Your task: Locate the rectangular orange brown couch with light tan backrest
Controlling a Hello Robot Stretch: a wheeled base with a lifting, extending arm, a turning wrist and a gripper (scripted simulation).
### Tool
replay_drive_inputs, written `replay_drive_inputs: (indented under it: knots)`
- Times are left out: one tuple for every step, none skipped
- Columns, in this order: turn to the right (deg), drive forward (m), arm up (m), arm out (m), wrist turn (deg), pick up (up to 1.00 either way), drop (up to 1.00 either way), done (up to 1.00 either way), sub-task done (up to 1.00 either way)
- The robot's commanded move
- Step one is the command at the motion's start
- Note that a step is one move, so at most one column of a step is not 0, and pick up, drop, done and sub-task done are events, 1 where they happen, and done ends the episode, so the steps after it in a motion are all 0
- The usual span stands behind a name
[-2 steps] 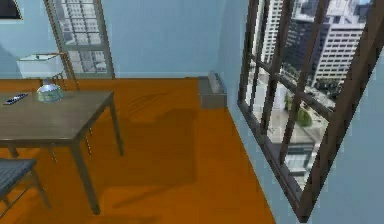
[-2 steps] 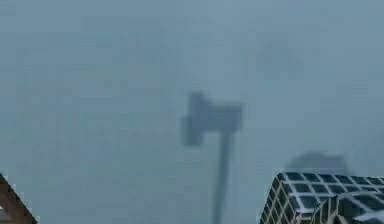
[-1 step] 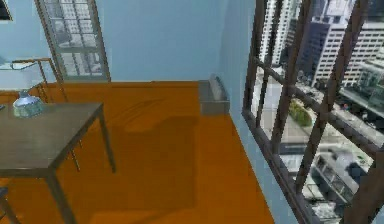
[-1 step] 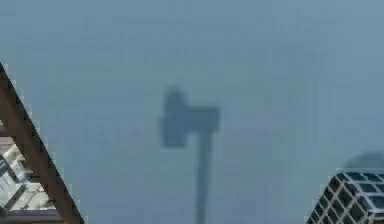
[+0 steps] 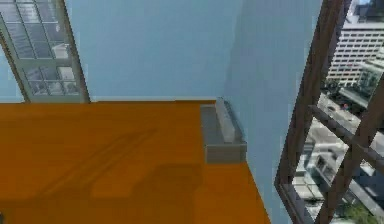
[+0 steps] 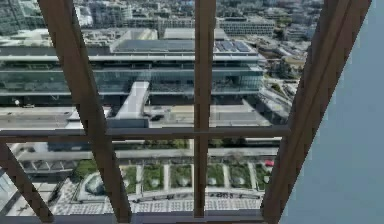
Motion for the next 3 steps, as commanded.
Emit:
replay_drive_inputs:
  knots:
    - [-3.0, 0.0, 0.0, 0.0, 0.0, 0.0, 0.0, 0.0, 0.0]
    - [0.0, 0.85, 0.0, 0.0, 0.0, 0.0, 0.0, 0.0, 0.0]
    - [21.0, 0.0, 0.0, 0.0, 0.0, 0.0, 0.0, 0.0, 0.0]
